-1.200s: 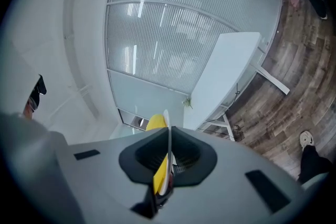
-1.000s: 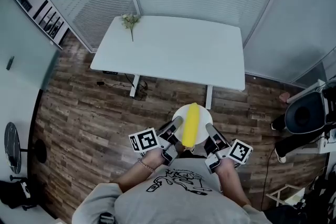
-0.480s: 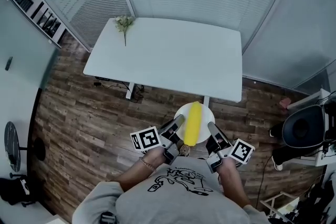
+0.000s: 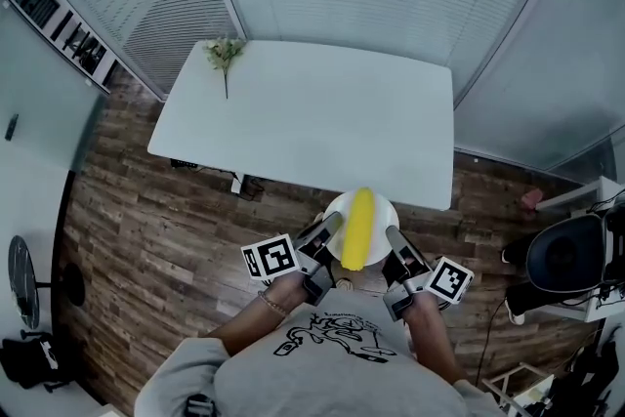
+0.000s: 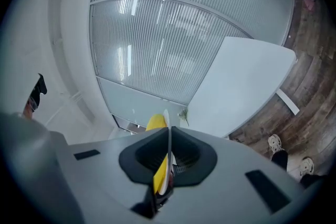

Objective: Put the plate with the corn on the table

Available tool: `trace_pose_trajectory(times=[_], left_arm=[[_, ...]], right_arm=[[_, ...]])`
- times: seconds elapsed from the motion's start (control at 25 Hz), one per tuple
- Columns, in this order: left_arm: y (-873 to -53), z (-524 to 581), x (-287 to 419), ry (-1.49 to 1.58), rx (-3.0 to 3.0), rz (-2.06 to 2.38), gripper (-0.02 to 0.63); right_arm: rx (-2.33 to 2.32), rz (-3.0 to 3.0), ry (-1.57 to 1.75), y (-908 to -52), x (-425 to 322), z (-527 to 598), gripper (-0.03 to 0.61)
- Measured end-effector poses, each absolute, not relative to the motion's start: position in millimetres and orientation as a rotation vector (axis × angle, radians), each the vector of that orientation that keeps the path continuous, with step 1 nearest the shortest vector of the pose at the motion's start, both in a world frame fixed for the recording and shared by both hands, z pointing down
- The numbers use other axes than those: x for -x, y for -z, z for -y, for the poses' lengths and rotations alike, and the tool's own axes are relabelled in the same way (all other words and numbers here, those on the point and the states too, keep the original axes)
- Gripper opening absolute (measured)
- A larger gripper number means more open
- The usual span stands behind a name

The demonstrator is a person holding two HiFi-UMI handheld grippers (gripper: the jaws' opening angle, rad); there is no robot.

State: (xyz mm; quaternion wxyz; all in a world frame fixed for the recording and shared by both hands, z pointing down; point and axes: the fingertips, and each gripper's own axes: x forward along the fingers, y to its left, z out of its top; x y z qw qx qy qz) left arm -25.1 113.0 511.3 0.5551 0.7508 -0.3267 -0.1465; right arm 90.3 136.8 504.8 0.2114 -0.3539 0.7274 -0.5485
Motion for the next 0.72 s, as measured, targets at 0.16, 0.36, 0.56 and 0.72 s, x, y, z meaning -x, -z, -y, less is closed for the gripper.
trace_pose_trajectory(times=[0.16, 0.36, 0.56, 0.72], left_arm=[[-513.2, -71.7, 31.7, 0.340, -1.770, 0.762, 0.032], [-511.3, -9.3, 43.9, 0.330, -1.767, 0.753, 0.032], [-509.1, 55.7, 57.1, 0.308, -1.771, 0.734, 0.032], [-506.5, 104.7, 67.9, 0.296, -1.782, 0.723, 0.032]], right_arm=[[0.994, -2.015, 1.539, -506.5, -83.1, -96.7, 0.018], [1.012, -2.020, 1.539, -503.8, -70.7, -34.5, 0.018], [1.021, -2.000, 1.546, -501.4, -55.9, 29.3, 0.018], [1.040, -1.994, 1.545, -500.4, -45.1, 75.5, 0.018]])
